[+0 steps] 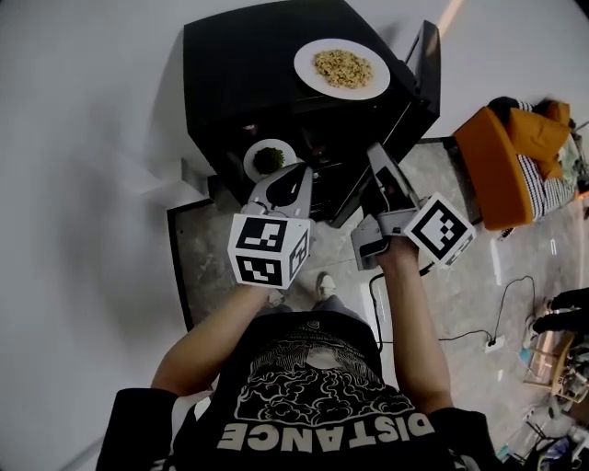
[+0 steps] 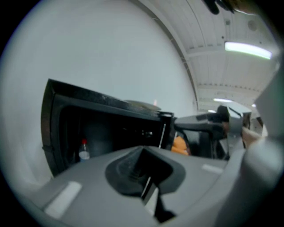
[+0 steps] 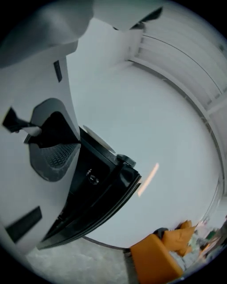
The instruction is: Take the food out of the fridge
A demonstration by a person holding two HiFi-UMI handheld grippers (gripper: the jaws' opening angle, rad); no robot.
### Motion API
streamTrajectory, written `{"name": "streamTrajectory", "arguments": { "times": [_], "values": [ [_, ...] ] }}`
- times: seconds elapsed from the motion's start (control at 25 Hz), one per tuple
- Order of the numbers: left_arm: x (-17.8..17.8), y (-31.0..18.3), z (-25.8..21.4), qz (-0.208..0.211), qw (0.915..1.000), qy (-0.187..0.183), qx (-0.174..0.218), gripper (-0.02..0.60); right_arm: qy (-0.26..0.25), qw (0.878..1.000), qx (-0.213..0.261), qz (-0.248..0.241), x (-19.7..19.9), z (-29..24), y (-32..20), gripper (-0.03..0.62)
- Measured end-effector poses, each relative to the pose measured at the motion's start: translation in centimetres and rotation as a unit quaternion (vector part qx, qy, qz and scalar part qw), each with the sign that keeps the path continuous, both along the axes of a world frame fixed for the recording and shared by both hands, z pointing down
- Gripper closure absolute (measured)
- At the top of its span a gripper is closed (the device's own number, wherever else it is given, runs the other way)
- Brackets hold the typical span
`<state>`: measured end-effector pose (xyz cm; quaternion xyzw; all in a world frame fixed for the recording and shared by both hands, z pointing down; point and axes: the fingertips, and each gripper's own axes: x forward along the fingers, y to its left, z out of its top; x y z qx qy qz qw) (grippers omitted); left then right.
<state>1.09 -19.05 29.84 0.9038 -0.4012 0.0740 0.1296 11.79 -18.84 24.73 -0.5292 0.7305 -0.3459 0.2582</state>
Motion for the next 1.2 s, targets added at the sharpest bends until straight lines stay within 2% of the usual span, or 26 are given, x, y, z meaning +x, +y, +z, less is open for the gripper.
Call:
{"name": "streamTrajectory", "arguments": {
  "times": [0.12,0.28,0.44,0.72,0.96,1.2],
  "values": [
    [0.4,0.4,0.2,0.016,0.9999,-0.005,0.003,0.58,0.093,0.996,-0.007,0.003,-2.0,1.7,1.0,0.582],
    [0.6,1.5,1.0,0.041,0.9991,-0.011,-0.001,0.58,0.219,0.976,-0.017,0.005,-4.5,3.9,2.4,0.582],
    [0.3,2.1,1.6,0.051,0.9986,-0.012,-0.005,0.58,0.288,0.957,-0.035,0.006,-5.9,5.6,3.0,0.582],
    [-0.5,2.6,1.6,0.062,0.998,-0.007,-0.005,0.58,0.294,0.955,-0.043,0.007,-7.1,6.2,3.5,0.582],
    [-2.4,2.2,2.5,0.05,0.9987,0.007,-0.01,0.58,0.256,0.965,-0.055,-0.005,-8.5,8.0,3.4,0.582],
    [-5.8,1.3,4.7,0.014,0.9993,0.009,-0.032,0.58,0.207,0.974,-0.082,-0.041,-11.2,10.9,2.4,0.582]
  ]
}}
